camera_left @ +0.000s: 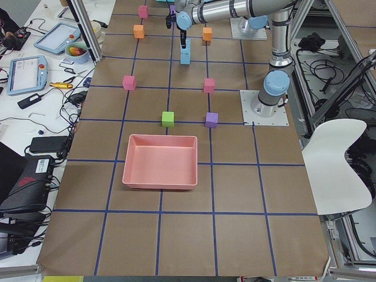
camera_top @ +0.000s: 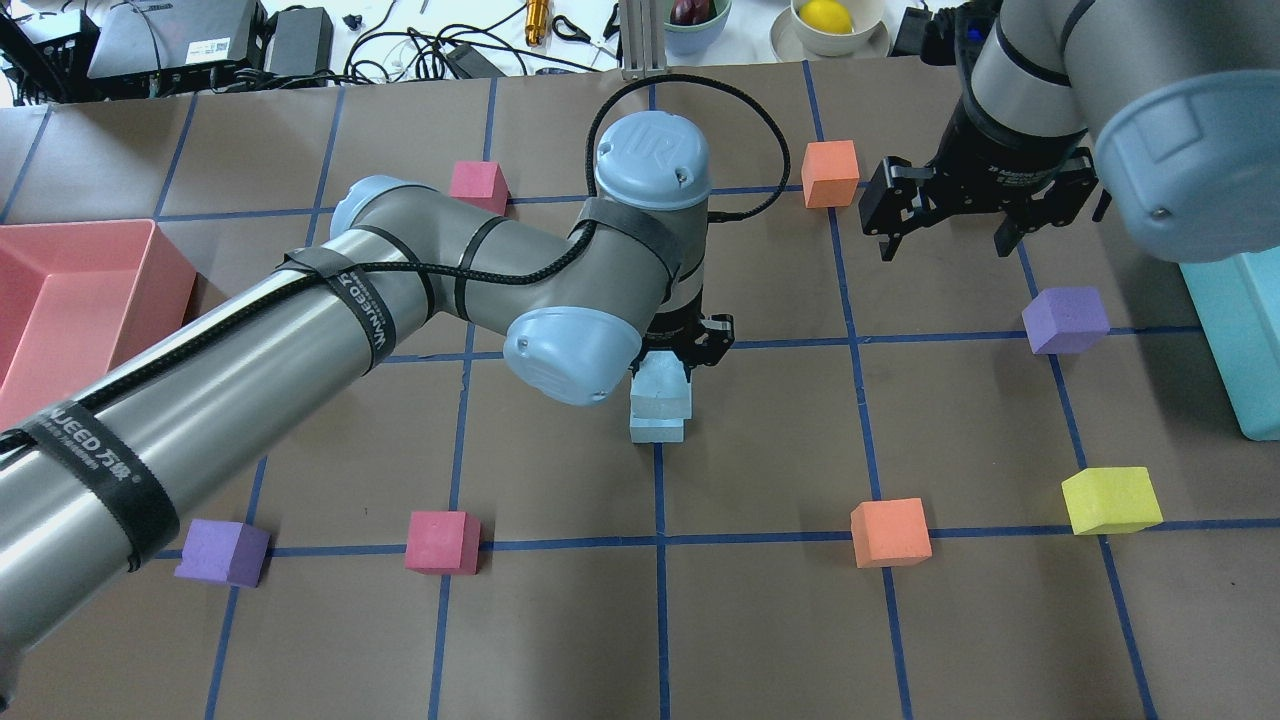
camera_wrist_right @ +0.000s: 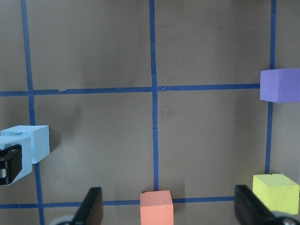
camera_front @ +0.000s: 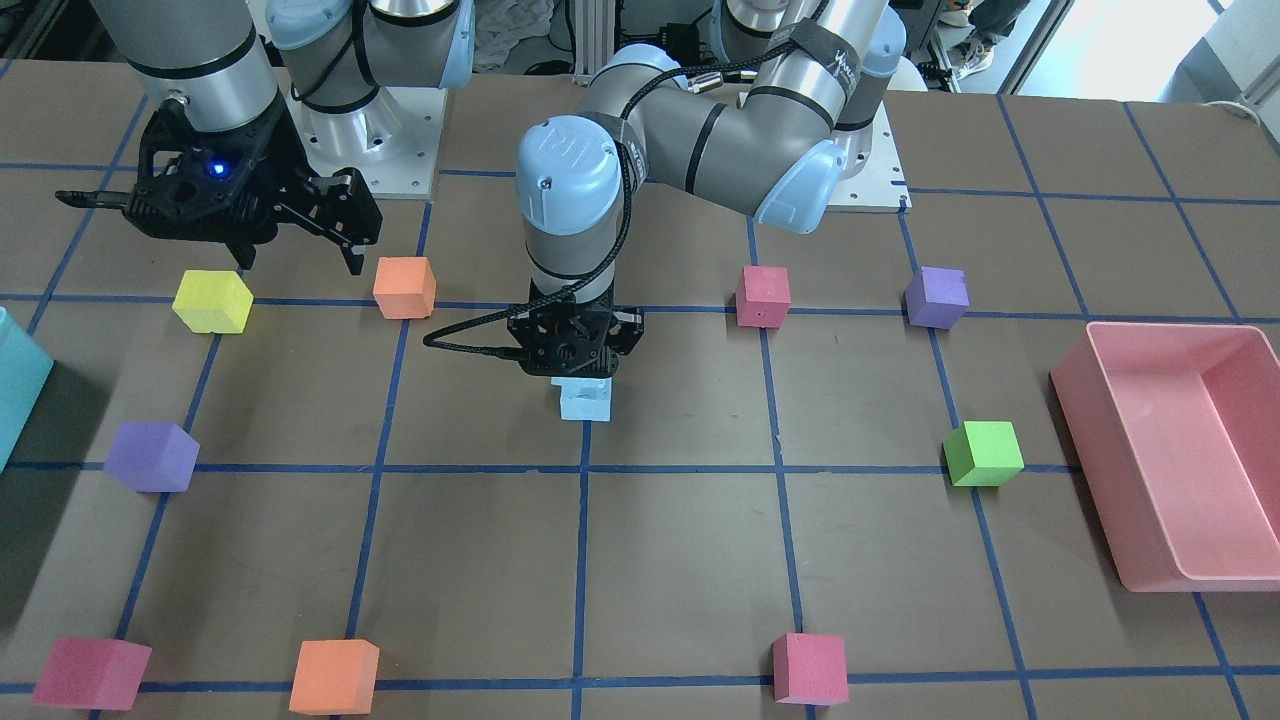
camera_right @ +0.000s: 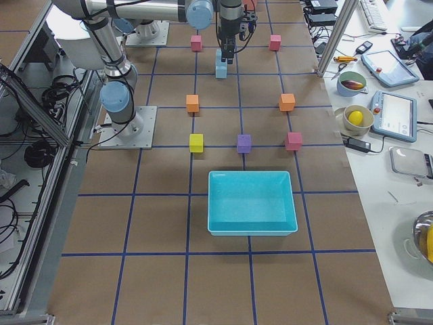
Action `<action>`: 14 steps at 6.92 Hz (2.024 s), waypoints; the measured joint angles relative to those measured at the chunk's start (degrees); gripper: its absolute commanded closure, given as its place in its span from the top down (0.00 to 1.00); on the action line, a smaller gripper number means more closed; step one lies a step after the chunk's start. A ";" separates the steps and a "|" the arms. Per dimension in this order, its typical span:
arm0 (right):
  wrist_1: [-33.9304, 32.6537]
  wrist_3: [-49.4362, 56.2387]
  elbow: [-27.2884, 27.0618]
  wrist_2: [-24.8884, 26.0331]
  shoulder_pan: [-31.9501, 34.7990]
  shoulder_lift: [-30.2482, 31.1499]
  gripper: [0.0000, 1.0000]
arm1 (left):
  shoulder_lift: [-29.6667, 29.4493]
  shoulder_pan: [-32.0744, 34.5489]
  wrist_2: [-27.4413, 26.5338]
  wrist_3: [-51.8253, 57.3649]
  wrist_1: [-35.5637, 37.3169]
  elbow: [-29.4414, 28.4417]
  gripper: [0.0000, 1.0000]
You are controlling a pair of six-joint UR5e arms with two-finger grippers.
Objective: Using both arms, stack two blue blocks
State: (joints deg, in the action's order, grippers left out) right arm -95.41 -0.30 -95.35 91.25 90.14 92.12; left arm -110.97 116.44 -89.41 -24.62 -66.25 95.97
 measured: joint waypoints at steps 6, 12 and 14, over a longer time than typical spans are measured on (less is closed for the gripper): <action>2.27 -4.76 -0.40 -0.76 -2.27 3.31 1.00 | -0.01 -0.14 -0.16 -0.01 1.57 1.73 0.00; 2.27 -4.58 -0.42 -0.48 -2.25 3.36 1.00 | -1.32 -0.48 -0.37 -0.06 3.83 2.23 0.99; 2.32 -4.32 -0.57 -0.24 -2.25 3.17 1.00 | -1.43 -0.50 -0.51 -0.21 3.89 2.40 1.00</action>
State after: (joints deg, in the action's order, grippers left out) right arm -93.08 -4.63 -95.92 91.01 87.89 95.28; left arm -112.40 115.94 -89.92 -24.83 -62.36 98.37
